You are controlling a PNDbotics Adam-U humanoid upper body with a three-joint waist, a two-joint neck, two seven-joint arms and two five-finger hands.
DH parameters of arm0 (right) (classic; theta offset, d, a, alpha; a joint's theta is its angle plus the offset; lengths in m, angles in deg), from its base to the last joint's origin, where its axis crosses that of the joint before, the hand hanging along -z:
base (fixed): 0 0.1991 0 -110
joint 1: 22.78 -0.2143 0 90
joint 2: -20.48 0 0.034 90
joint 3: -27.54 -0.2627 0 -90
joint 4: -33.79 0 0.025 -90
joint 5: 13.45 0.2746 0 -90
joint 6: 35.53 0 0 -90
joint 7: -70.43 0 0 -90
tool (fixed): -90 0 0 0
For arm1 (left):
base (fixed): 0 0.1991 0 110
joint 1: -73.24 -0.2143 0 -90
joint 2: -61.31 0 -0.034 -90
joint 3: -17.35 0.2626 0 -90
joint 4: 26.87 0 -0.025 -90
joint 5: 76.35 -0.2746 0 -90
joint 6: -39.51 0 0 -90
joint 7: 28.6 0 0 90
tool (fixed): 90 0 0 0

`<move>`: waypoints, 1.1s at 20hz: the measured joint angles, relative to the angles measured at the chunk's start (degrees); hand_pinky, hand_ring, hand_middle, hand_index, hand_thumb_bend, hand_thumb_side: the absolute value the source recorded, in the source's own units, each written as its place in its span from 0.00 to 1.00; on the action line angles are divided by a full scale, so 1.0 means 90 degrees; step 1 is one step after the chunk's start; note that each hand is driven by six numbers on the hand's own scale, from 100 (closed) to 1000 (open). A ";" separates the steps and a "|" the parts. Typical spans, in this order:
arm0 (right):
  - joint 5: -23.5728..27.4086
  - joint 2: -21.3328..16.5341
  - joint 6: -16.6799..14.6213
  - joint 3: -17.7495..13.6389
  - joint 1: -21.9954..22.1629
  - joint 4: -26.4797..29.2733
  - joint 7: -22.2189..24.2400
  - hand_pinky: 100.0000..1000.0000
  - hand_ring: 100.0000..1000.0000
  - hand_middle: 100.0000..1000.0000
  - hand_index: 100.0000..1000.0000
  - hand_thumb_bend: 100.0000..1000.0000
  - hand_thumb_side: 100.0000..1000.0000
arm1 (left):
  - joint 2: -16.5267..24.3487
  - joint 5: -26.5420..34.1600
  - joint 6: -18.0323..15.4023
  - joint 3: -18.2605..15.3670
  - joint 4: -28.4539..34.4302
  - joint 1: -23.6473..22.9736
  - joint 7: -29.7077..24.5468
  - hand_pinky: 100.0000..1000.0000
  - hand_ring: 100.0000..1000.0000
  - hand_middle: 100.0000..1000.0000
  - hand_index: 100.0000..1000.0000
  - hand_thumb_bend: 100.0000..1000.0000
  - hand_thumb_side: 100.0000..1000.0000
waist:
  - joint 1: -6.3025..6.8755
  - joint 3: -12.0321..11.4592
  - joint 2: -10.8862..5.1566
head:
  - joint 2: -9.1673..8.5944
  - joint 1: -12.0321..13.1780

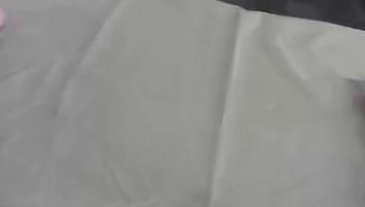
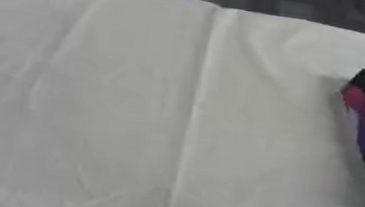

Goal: Pick up the objects with one hand, pass them to the other hand, and then place them into the box on the other side of the table.

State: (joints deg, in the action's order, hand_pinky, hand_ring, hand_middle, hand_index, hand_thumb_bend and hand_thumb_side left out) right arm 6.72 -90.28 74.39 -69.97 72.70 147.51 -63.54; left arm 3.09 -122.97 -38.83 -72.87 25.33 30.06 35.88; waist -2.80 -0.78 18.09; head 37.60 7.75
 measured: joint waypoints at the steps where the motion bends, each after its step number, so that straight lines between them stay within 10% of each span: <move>1: -0.0003 0.0025 0.0008 0.0015 0.0000 0.0000 0.0008 0.64 0.74 0.75 0.76 0.43 0.04 | -0.0009 -0.0070 0.0075 -0.0008 -0.0019 0.0000 0.0080 0.82 0.83 0.75 0.79 0.44 0.08 | 0.0000 0.0006 0.0006 | -0.0005 0.0025; 22: -0.0059 0.0135 0.0055 0.0055 -0.0057 0.0000 0.0055 0.64 0.74 0.75 0.76 0.42 0.05 | -0.0173 -0.0315 0.0667 -0.0162 -0.0439 0.0009 0.0905 0.76 0.78 0.70 0.69 0.36 0.00 | 0.0000 0.0109 0.0107 | -0.0164 0.0311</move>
State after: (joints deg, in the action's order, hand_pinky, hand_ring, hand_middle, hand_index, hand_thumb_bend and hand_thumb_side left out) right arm 6.19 -89.07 74.88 -69.47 72.19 147.51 -63.04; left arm 1.53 -125.81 -32.82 -74.33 21.37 30.14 44.02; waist -2.80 0.20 19.05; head 36.13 10.55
